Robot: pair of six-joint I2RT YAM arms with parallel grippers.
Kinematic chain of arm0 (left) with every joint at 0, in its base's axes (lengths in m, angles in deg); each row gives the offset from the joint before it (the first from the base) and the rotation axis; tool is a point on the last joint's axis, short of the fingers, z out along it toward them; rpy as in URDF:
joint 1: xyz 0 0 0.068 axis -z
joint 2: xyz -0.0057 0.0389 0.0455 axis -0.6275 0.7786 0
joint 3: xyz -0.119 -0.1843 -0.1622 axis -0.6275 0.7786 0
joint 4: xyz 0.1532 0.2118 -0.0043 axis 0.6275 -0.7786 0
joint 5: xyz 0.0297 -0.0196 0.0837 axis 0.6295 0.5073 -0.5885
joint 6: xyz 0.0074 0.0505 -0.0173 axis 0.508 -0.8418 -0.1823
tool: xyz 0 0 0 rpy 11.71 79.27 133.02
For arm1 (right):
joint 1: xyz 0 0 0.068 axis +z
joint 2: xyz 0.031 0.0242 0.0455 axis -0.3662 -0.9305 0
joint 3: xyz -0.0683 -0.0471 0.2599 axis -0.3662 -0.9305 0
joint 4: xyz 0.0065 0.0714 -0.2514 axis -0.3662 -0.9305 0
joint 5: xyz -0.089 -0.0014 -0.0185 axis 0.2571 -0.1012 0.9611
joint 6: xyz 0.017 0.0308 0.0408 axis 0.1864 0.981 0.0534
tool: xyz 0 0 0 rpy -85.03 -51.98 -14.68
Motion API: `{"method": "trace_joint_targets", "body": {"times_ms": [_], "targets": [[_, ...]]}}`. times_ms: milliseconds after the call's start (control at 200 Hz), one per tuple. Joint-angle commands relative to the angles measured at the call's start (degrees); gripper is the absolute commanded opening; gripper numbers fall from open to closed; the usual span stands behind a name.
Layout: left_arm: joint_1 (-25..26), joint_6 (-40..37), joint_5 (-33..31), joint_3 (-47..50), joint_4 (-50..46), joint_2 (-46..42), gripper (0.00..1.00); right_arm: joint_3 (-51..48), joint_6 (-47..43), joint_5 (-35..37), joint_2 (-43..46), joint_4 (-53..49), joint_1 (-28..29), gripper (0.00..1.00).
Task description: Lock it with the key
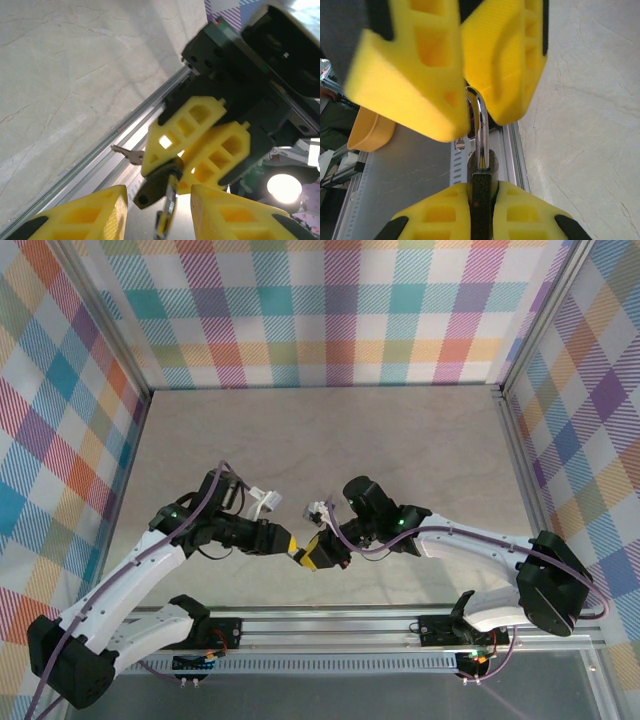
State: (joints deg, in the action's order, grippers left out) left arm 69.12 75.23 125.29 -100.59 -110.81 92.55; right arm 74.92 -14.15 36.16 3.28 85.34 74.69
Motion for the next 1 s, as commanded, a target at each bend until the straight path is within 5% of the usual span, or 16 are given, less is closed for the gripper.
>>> {"method": "trace_joint_targets", "body": {"times_ms": [0,185,665,915,995], "targets": [[1.56,-1.16,0.29,-1.96,-1.95,-2.54,0.41,-0.47,-1.59,-2.46,1.39,2.11,-0.34,0.0],[3.16,-1.53,-0.18,-1.98,-2.61,-2.81,0.42,-0.48,-1.49,-3.09,1.39,2.33,-0.53,0.0],[3.32,-3.09,-11.07,-4.09,-7.61,-2.35,0.21,-0.95,-1.44,-5.57,2.35,2.54,-0.65,0.0],[2.8,-3.27,-10.44,-4.25,-6.62,-2.62,0.25,-0.8,-1.16,-7.49,1.57,3.17,-0.65,0.0],[2.62,-3.28,-9.9,-4.27,-6.21,-4.04,0.34,-0.76,-1.17,-7.77,1.39,3.18,-0.63,0.0]]}}
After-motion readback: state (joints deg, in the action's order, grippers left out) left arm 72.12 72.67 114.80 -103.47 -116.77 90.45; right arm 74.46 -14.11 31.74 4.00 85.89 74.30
